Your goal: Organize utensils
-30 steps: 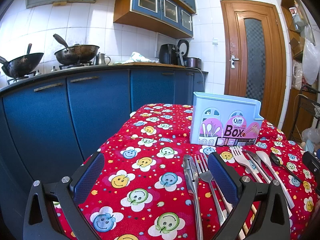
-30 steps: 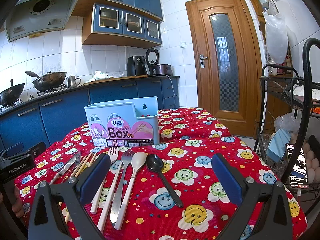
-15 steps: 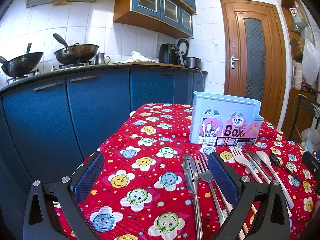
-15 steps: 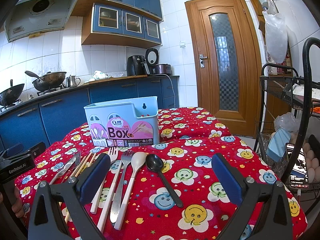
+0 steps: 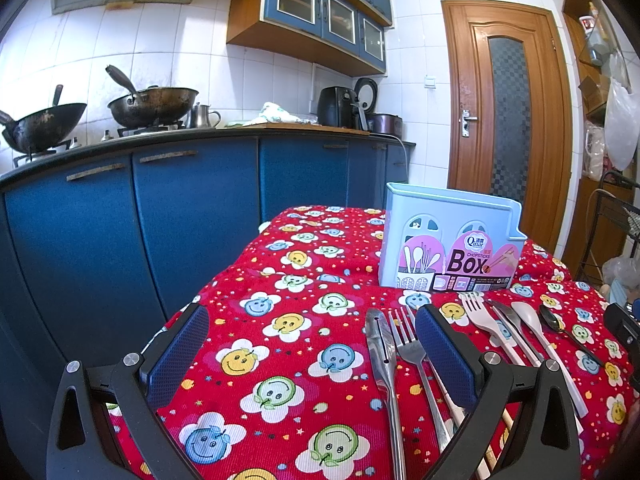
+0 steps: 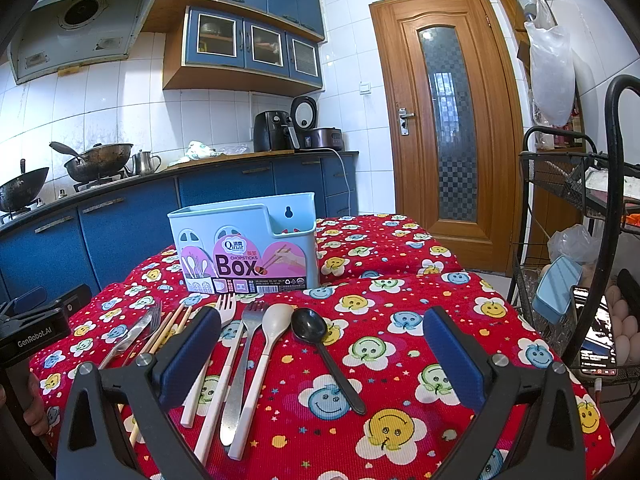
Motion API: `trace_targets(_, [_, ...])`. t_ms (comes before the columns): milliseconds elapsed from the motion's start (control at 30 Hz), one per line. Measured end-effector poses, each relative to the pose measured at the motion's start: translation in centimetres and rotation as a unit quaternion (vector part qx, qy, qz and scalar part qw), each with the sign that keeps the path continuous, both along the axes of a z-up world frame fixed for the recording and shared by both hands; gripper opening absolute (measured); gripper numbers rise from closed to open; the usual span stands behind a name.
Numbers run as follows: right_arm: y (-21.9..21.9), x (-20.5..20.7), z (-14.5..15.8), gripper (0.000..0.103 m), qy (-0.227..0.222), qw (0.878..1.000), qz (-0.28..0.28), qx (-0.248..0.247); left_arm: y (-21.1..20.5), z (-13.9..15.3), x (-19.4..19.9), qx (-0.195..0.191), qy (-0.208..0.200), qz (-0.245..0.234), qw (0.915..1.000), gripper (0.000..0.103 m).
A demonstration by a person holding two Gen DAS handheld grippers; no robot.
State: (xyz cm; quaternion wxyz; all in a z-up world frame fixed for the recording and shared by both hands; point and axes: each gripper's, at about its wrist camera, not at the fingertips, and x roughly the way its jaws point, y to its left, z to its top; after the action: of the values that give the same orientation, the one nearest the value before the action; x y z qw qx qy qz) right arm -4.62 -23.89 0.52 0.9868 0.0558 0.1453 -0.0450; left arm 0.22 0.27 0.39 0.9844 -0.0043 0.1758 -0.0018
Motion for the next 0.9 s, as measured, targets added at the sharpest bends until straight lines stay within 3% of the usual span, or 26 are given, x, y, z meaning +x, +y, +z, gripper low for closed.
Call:
trace_targets(333, [-0.3, 0.0, 0.2, 0.103, 0.005, 1.0, -0.001, 0.003, 0.2, 0.0, -0.3, 0.002, 0.003, 0.001, 1.0, 0.103])
trace_targets(567, [-1.5, 1.8, 0.8, 0.103, 0.059, 0.998, 0.012, 0.033, -0.4, 0.7, 0.1, 0.001, 0.013, -0.006, 0.9999, 0.103])
trace_targets(900, [-1.9, 5.6, 1.7, 0.103, 0.184, 0.982, 0.042, -0.001, -0.7, 1.3, 3.3, 0.009, 0.116, -0.05, 0.992, 0.103])
